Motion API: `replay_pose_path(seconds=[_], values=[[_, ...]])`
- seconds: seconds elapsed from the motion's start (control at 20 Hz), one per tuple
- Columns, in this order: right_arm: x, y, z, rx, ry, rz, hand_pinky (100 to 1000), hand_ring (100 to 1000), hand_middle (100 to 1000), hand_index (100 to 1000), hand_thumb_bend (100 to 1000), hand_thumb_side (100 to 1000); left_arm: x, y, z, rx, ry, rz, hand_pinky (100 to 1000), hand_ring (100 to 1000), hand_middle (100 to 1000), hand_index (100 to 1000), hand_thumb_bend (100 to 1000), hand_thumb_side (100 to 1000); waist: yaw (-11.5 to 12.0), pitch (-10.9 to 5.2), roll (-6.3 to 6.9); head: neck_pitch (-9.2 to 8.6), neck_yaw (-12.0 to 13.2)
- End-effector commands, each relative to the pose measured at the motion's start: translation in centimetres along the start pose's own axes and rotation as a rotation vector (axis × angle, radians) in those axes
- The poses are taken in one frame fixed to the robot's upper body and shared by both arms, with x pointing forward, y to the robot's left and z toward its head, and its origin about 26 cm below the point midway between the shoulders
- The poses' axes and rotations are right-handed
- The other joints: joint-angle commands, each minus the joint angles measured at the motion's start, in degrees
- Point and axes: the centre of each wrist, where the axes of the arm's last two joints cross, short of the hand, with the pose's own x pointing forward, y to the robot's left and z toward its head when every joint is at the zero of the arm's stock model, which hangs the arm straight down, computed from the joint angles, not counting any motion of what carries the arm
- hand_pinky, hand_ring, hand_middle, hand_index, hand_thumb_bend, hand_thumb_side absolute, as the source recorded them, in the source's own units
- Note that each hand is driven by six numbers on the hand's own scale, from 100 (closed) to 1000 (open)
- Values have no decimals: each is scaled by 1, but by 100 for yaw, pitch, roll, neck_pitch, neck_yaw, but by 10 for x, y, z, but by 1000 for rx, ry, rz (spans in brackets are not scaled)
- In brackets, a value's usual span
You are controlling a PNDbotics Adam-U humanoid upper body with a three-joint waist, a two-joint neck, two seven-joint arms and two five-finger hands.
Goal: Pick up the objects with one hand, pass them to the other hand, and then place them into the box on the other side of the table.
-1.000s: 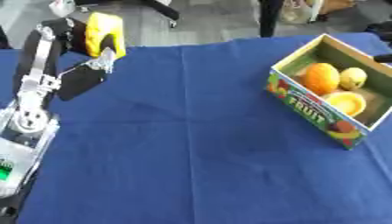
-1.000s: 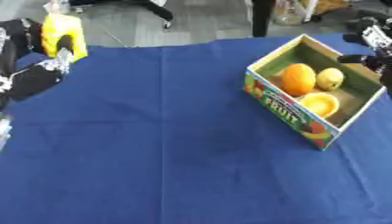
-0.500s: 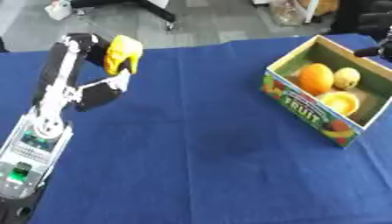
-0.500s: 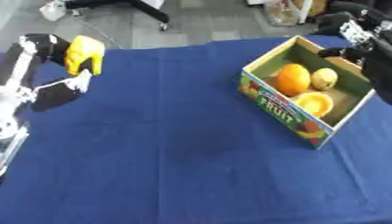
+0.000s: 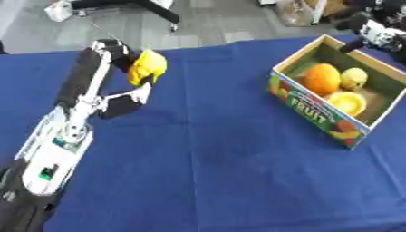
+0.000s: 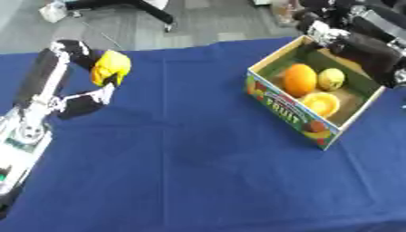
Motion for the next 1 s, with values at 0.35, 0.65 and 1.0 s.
replay_pose_path(seconds=[0.35, 0.65, 1.0], values=[[16, 21, -15, 62, 29, 66, 714, 913, 856, 936, 100, 520, 11, 2, -3, 118, -124, -42, 595, 487, 446, 450, 100, 100, -8, -229, -136, 165, -70], [17, 31, -20, 96, 33, 53, 709, 910, 853, 933, 100, 506, 22, 6, -4, 158, -198, -71, 593, 493, 452, 456, 100, 100, 13, -224, -140, 232, -120], [22, 37, -25, 147, 18, 42, 701, 907, 850, 932, 122, 480, 37, 8, -6, 176, -302, -84, 592, 502, 459, 463, 100, 100, 39, -224, -150, 254, -173]])
